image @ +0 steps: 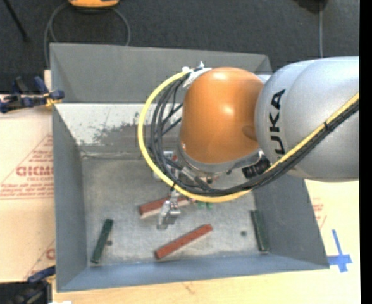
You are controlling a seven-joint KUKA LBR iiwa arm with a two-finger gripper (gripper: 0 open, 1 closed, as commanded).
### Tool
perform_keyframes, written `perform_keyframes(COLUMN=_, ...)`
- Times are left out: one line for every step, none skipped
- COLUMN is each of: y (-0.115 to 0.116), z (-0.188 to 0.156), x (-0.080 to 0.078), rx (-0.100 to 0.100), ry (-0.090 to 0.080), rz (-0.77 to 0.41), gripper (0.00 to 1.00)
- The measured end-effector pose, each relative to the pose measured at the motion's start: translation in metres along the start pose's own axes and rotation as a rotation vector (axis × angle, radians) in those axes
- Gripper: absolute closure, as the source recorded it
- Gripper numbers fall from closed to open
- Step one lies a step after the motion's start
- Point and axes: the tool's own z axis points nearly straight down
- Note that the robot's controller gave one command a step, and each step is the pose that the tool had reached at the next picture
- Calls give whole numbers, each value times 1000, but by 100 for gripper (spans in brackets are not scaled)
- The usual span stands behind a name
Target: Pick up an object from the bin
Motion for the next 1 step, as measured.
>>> perform_keyframes(y=0, z=0, x=0, rx=0, ry=0, rz=1, gripper=0)
